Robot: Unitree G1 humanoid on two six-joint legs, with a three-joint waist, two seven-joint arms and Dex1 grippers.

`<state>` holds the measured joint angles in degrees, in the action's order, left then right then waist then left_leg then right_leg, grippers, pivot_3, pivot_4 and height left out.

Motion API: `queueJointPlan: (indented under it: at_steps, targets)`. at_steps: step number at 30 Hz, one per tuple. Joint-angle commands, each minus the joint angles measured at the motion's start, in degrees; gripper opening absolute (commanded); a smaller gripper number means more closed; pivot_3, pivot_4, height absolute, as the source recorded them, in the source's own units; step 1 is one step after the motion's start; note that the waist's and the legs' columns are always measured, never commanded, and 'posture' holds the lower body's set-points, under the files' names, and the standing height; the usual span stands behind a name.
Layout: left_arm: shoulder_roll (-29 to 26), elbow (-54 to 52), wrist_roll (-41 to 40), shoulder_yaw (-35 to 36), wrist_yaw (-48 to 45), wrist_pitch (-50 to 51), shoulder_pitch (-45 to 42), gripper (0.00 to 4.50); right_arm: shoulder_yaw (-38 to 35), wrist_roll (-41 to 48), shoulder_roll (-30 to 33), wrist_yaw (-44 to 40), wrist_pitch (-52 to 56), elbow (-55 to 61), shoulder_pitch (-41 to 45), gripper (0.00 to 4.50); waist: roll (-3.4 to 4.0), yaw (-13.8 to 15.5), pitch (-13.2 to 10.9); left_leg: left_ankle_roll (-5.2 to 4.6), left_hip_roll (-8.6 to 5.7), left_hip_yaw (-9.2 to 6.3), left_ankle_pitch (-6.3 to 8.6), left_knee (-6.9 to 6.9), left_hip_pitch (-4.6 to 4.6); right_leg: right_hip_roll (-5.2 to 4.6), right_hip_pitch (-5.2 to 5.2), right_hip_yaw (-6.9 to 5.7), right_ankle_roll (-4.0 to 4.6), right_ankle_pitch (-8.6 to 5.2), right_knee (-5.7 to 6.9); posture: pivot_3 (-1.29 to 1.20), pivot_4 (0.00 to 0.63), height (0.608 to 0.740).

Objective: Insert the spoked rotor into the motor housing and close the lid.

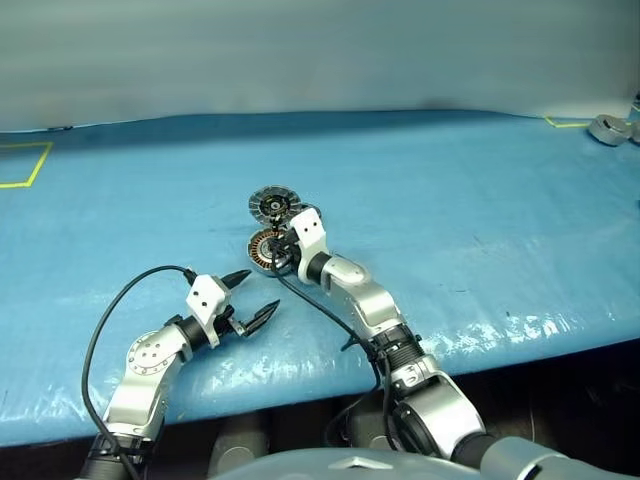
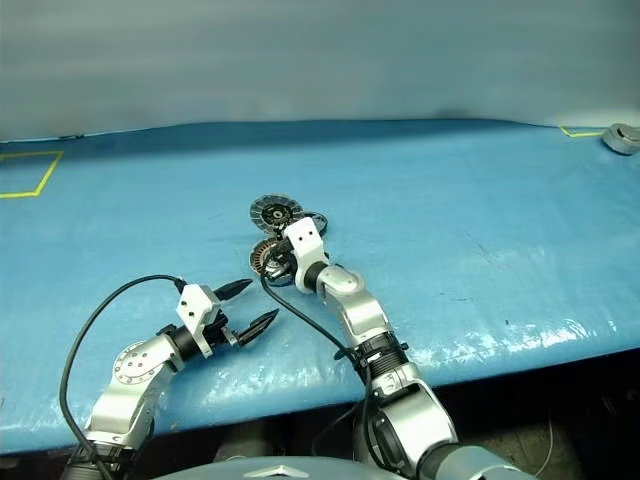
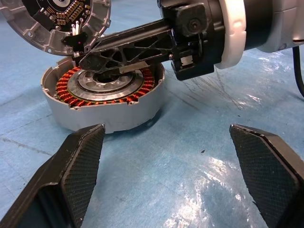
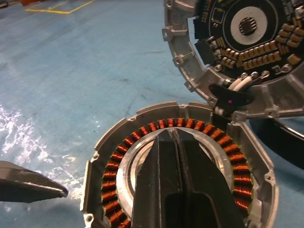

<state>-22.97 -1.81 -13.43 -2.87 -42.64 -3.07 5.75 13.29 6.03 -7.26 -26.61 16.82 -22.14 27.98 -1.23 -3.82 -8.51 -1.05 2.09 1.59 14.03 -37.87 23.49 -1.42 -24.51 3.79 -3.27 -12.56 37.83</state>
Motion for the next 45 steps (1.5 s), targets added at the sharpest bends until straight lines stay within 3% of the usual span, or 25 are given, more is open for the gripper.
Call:
queueJointPlan:
  at_steps: [1, 11, 15, 18, 22, 25, 35, 39, 45]
  targets:
    - [0.0, 0.0, 0.2, 0.1, -0.1, -1.1, -0.6, 4.5, 0.4, 2.4, -1.1, -2.4, -0.3, 4.7, -0.6, 0.03, 0.02, 0.0, 0.0, 0.0, 0.0, 0.01, 0.0, 0.0, 0.0, 0.0, -0.01, 0.0, 0.0, 0.0, 0.0, 0.0, 0.15, 0.74]
    - [0.1, -1.2, -0.7, 0.4, -0.2, -0.9, 0.0, 4.5, -1.7, 9.7, 4.4, -3.1, 7.9, 30.6, -7.5, 0.03, 0.03, 0.5, 0.0, -0.01, 0.03, -0.06, 0.01, 0.02, 0.11, -0.07, -0.04, -0.01, -0.02, -0.01, -0.08, 0.0, 0.15, 0.74]
    - [0.1, -1.3, -0.6, 0.7, 0.1, -1.2, 0.0, 4.5, -5.0, 3.0, 12.1, 5.5, 17.1, 38.7, -7.0, 0.03, 0.03, 0.5, 0.0, 0.0, 0.03, -0.03, 0.0, -0.04, 0.09, -0.06, -0.04, -0.01, 0.23, -0.15, -0.05, 0.0, 0.15, 0.74]
    - [0.3, -0.9, -0.7, 0.6, 0.0, -1.3, -0.3, 4.5, -8.5, 3.4, 13.3, 10.2, 25.6, 40.0, -4.1, 0.03, 0.03, 0.7, 0.0, 0.01, -0.01, 0.03, 0.0, -0.1, 0.09, -0.07, -0.04, 0.01, 0.23, -0.15, -0.05, 0.0, 0.15, 0.74]
    - [0.6, -0.3, -0.5, 0.3, -0.2, -1.4, -1.0, 4.5, -8.0, 0.1, 14.7, 14.3, 31.6, 36.6, 1.1, 0.03, 0.04, 0.3, 0.0, 0.01, -0.04, 0.12, 0.0, -0.06, 0.05, 0.05, -0.09, 0.04, 0.28, -0.11, -0.04, 0.0, 0.15, 0.74]
    - [1.0, 0.1, -0.1, -0.1, 0.0, -1.6, -1.7, 4.5, -6.9, 1.0, 15.3, 12.4, 36.1, 30.8, 6.3, 0.62, 0.03, 0.3, 0.0, 0.01, -0.05, 0.11, 0.0, -0.01, 0.07, 0.1, -0.11, 0.0, 0.29, -0.1, -0.03, 0.0, 0.15, 0.74]
    - [1.8, 0.2, 1.0, -0.4, 1.2, -1.7, -1.9, 4.5, -0.4, 0.7, 21.2, 0.4, 35.7, 9.6, 20.4, 3.83, 0.04, 0.3, 0.0, -0.02, -0.1, 0.21, 0.01, 0.0, 0.19, 0.0, -0.1, 0.01, 0.0, 0.07, -0.16, 0.0, 0.15, 0.74]
    - [2.1, 0.2, 1.1, -0.5, 1.6, -1.7, -1.4, 4.5, -3.0, 2.7, 19.2, -2.3, 31.1, 3.0, 25.2, 3.83, 0.06, 0.0, -0.1, -0.02, -0.1, 0.21, 0.01, 0.02, 0.16, 0.1, -0.12, -0.01, 0.02, 0.06, -0.11, 0.0, 0.15, 0.74]
    - [2.8, 0.7, 0.9, -0.3, 1.6, -1.9, -1.3, 4.5, 0.4, 0.1, 18.3, -6.8, 27.8, -7.8, 30.0, 3.83, 0.06, 0.1, -0.1, -0.02, -0.08, 0.18, 0.01, 0.04, 0.17, 0.08, -0.11, -0.05, 0.02, 0.06, -0.11, 0.0, 0.15, 0.74]
